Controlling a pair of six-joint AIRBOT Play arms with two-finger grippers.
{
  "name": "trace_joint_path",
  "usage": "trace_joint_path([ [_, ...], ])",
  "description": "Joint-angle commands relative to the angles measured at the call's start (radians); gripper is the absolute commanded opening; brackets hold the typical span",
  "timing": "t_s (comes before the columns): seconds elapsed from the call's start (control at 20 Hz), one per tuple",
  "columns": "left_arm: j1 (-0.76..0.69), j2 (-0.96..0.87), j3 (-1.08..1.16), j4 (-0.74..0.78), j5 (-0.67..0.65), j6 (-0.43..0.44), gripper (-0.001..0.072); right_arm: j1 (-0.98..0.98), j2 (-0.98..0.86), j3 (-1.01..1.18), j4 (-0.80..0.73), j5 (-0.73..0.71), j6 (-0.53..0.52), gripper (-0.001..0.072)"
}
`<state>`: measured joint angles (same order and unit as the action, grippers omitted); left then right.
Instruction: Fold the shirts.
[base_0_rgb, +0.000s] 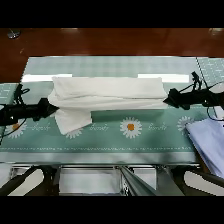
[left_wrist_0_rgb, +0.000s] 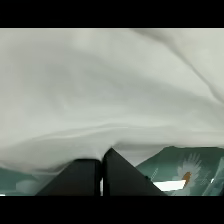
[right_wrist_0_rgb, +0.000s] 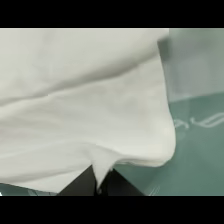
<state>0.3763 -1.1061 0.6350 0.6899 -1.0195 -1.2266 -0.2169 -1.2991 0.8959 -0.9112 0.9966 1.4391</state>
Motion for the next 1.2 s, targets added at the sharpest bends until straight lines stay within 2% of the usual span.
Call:
trace_joint_path([
  [0.0,-0.027,-0.155,0.184,-0.039,0.015,-0.016,0.0036,0.008,-0.100,0.152,0.026,-0.008,0.004,0.0020],
  [0.15,-0.103,-0.357,0.401,-0.039,0.015,-0.028,0.0036,0.043,-0.221,0.273,0.027,-0.015,0.005,0.0021],
  [0.3,-0.127,-0.533,0.624,-0.032,0.013,-0.130,0.0036,0.051,-0.334,0.391,0.028,-0.022,0.053,0.0021],
  [0.6,-0.128,-0.739,0.930,0.045,-0.096,-0.182,0.0035,0.061,-0.486,0.576,0.044,-0.020,0.090,0.0022],
  [0.65,-0.129,-0.754,0.943,0.051,-0.113,-0.180,0.0044,0.065,-0.504,0.593,0.045,-0.023,0.090,0.0104],
  [0.7,-0.133,-0.765,0.944,0.052,-0.132,-0.169,0.0344,0.071,-0.518,0.605,0.055,-0.023,0.087,0.0545],
  [0.75,-0.134,-0.769,0.945,0.072,-0.166,-0.172,0.0685,0.070,-0.520,0.612,0.065,-0.021,0.059,0.0626],
  [0.8,-0.125,-0.769,0.956,0.121,-0.208,-0.166,0.0705,0.060,-0.515,0.624,0.061,-0.008,0.044,0.0625],
  [1.0,-0.024,-0.727,0.993,0.467,-0.416,-0.309,0.0702,-0.071,-0.476,0.666,-0.048,0.130,0.056,0.0624],
  [1.05,0.003,-0.697,0.977,0.500,-0.416,-0.303,0.0702,-0.112,-0.476,0.666,-0.045,0.169,0.071,0.0623],
  [1.15,0.043,-0.584,0.874,0.468,-0.289,-0.280,0.0702,-0.158,-0.482,0.653,-0.036,0.194,0.074,0.0622],
])
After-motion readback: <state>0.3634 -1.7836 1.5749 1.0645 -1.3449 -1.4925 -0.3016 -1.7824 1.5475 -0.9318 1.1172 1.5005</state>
